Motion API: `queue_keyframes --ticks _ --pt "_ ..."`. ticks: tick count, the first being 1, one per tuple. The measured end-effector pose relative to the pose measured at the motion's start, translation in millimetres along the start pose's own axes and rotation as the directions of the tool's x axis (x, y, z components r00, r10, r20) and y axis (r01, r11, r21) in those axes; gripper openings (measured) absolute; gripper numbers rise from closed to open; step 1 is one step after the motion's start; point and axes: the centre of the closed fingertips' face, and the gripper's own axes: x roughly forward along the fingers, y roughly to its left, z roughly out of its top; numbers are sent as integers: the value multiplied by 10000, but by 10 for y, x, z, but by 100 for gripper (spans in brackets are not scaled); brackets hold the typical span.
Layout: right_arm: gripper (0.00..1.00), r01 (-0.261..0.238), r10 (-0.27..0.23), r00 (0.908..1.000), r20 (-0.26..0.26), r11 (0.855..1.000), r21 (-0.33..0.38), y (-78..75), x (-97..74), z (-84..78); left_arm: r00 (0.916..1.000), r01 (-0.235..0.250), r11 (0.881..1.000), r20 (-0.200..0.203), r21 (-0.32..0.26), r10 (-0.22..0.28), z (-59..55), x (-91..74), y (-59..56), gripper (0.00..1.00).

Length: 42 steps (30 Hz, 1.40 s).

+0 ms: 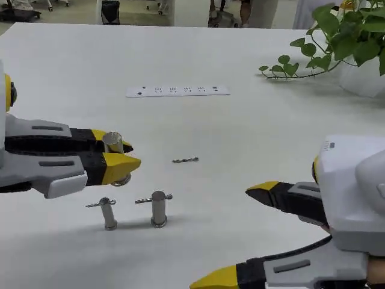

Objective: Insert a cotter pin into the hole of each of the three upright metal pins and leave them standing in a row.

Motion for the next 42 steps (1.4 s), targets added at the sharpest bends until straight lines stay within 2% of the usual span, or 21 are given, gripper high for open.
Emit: queue_keyframes --ticks 3,4,5,7,9,11,12,16,20,26,28,31,34,42 --pt "94 50 -50 10000 76 10000 79 3 -6 -8 9993 361 9993 -12 43 -361 -37 77 -155 10" --pt "94 25 -26 10000 72 9999 114 9 -3 -13 9983 585 9981 -27 -172 -586 -78 125 -211 10" --pt "94 28 -28 10000 70 9999 126 12 -3 -17 9976 681 9973 -121 -280 -684 -117 154 -245 10" --pt "94 33 -34 10000 40 10000 92 21 -3 -24 9962 759 9971 -421 66 -756 -207 216 -306 10" --pt "94 27 -28 10000 48 10000 60 30 -1 -25 9940 972 9952 -518 130 -964 -264 257 -363 10" --pt "94 38 -38 10000 36 10000 63 33 3 -32 9920 1140 9935 -548 -65 -1142 -324 303 -414 10" --pt "94 39 -39 10000 26 10000 64 31 6 -32 9910 1144 9934 -701 -35 -1144 -366 333 -436 10" --pt "94 20 -19 9999 -100 10000 78 33 21 -52 9860 1055 9944 -1292 -39 -1052 -508 415 -466 10" --pt "94 10 -10 10000 -15 9997 255 32 33 -49 9842 1136 9933 -1341 -224 -1156 -575 492 -516 10" --pt "93 63 -60 9999 -100 9994 333 10 39 -66 9769 1267 9914 -1691 -337 -1306 -725 598 -586 10" --pt "93 70 -66 9999 -91 9994 349 5 37 -67 9759 1310 9902 -1699 -477 -1373 -749 616 -602 10" --pt "93 89 -85 9999 -124 9994 341 4 32 -80 9716 1397 9896 -1880 -351 -1438 -806 653 -634 10" --pt "93 114 -109 9998 -138 9992 389 -1 39 -87 9733 1293 9897 -1830 -618 -1386 -835 674 -631 10" --pt "92 67 -62 9999 -142 9993 364 13 47 -92 9714 1283 9907 -1956 -457 -1348 -881 682 -638 10"
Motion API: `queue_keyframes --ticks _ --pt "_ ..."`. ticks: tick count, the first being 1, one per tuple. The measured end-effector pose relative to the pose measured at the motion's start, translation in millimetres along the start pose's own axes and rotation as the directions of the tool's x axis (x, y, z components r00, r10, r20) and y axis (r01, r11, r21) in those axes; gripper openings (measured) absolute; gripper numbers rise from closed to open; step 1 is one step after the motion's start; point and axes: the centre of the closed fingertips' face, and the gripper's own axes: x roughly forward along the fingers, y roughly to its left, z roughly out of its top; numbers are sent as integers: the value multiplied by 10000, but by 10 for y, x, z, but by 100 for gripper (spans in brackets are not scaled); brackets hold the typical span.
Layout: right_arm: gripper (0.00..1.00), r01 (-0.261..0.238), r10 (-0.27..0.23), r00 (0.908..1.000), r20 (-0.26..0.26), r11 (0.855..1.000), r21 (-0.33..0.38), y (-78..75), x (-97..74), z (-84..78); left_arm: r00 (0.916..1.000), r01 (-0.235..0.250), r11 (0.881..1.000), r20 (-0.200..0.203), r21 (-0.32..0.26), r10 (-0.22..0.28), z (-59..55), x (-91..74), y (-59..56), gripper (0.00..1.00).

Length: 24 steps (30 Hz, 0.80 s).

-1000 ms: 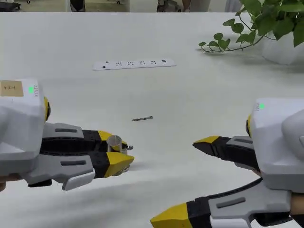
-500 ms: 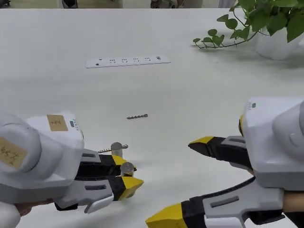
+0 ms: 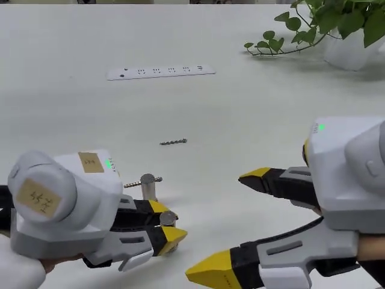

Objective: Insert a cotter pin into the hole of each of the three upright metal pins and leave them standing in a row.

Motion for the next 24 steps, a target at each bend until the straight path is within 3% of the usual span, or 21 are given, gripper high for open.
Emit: queue_keyframes --ticks 6,24 --pt "92 -38 38 10000 -10 10000 -55 17 -6 2 9998 -56 9999 -191 145 59 -50 20 -40 10" --pt "93 -126 125 9999 -47 9997 -198 53 5 7 9999 -117 9991 -78 396 120 -7 -26 -105 11"
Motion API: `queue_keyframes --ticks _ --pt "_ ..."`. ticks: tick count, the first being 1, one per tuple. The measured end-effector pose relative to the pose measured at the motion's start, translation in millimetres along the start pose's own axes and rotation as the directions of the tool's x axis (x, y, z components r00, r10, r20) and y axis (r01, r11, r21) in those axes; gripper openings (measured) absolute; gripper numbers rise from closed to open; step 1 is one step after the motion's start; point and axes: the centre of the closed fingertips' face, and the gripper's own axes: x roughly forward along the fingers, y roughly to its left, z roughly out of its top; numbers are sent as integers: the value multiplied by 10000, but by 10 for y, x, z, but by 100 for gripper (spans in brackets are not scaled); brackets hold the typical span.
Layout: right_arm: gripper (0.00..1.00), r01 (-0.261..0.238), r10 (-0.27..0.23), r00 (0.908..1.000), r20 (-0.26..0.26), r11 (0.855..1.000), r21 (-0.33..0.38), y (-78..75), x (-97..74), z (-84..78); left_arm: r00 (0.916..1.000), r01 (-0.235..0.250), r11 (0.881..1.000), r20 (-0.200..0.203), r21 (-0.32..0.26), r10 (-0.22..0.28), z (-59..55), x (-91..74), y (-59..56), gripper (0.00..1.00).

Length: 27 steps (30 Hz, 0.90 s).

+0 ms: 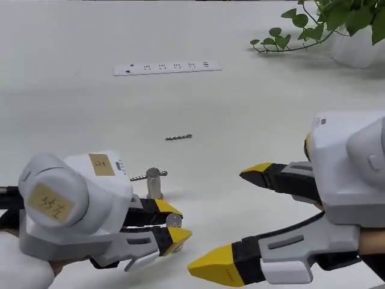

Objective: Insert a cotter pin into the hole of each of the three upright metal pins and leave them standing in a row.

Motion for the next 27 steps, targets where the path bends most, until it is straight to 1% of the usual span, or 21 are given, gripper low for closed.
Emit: queue_keyframes --ticks 2,3,4,7,8,9,10,13,15,17,18,19,21,22,23,25,27 --pt "93 -22 22 10000 -15 10000 -49 9 2 0 9999 17 10000 106 36 -17 15 -9 5 11" --pt "93 -5 5 10000 4 10000 -26 7 5 4 9996 4 9996 266 -276 3 40 -18 12 11" --pt "93 3 -3 10000 36 10000 -6 5 8 10 9993 29 9994 364 -343 -16 56 -25 14 11" --pt "93 -14 14 10000 64 10000 -11 11 4 18 9985 48 9994 542 -336 -29 108 -59 13 13" --pt "93 -7 7 10000 59 10000 -38 7 3 21 9978 24 9995 658 -302 -4 133 -71 12 16" --pt "93 -8 8 10000 56 10000 -56 8 -2 21 9973 108 9995 732 -298 -86 150 -82 -3 22" --pt "93 0 0 10000 69 10000 -59 4 -5 24 9969 159 9990 776 -415 -126 162 -102 -13 26" --pt "93 34 -34 9999 115 10000 -20 -8 -12 24 9957 97 9993 922 -371 -62 194 -158 -25 37" --pt "93 72 -72 9999 94 10000 -20 -18 -17 16 9941 143 9984 1079 -546 -83 213 -211 -41 45" --pt "93 100 -100 9999 102 9999 -13 -25 -26 16 9897 -616 9957 1253 -690 699 220 -260 63 55" --pt "93 109 -109 9999 107 9999 -10 -28 -29 19 9904 -641 9964 1192 -552 704 201 -276 56 59" --pt "93 132 -132 9998 133 9999 -5 -31 -36 22 9917 -523 9970 1141 -571 585 173 -296 26 60" --pt "93 142 -143 9998 160 9999 19 -37 -43 24 9911 -536 9959 1178 -735 621 145 -334 19 59" --pt "93 152 -153 9997 164 9999 24 -41 -45 24 9903 -610 9956 1208 -710 693 139 -347 22 60" --pt "93 176 -176 9997 178 9998 35 -49 -50 24 9904 -815 9950 1073 -583 874 107 -363 41 61" --pt "93 208 -210 9996 188 9997 85 -62 -59 19 9914 -946 9948 869 -381 977 60 -400 45 62" --pt "93 229 -232 9995 211 9997 115 -72 -68 18 9909 -1011 9938 840 -470 1047 40 -439 51 63"
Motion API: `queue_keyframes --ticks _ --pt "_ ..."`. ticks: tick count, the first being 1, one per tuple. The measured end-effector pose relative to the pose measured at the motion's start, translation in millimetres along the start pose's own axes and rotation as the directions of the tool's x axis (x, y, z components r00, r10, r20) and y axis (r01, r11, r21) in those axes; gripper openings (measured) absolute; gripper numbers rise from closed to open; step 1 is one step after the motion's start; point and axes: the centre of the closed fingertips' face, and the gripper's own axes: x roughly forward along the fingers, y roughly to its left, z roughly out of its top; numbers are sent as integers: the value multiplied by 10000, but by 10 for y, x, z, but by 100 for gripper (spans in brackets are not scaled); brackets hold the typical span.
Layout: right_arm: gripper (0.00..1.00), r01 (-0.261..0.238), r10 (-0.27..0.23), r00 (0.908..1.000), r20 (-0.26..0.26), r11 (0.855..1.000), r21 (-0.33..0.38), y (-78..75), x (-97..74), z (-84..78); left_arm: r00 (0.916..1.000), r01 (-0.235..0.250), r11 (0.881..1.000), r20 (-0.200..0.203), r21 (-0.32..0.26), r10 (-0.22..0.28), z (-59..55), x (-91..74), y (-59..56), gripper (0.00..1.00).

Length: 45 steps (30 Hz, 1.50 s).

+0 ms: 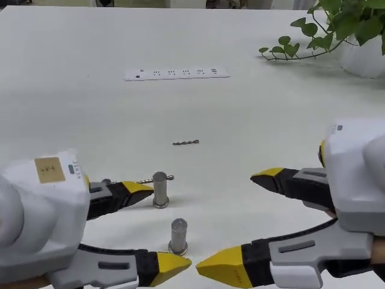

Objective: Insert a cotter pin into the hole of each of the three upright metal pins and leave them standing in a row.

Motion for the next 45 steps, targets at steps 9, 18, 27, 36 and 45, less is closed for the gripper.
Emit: queue_keyframes --ticks 9,18,27,36,45 --pt "92 175 -179 9996 230 9997 148 -83 -55 30 9981 -562 9951 -316 -816 538 -113 -273 5 94" --pt "92 249 -252 9995 176 9996 141 -203 -66 53 9951 -986 9725 -93 -2110 989 -135 -460 34 99" --pt "91 80 -82 9999 -96 9999 -150 -280 -54 97 9857 -1685 9441 -451 -2834 1624 -330 -589 123 99" --pt "83 74 -99 9993 -362 9977 -668 -421 -57 149 9786 -2030 9435 -871 -2617 1864 -396 -622 166 97" --pt "80 -263 109 9944 -1051 9889 -1460 -590 -53 233 9822 -1879 9449 -471 -2681 1819 -305 -628 134 98"
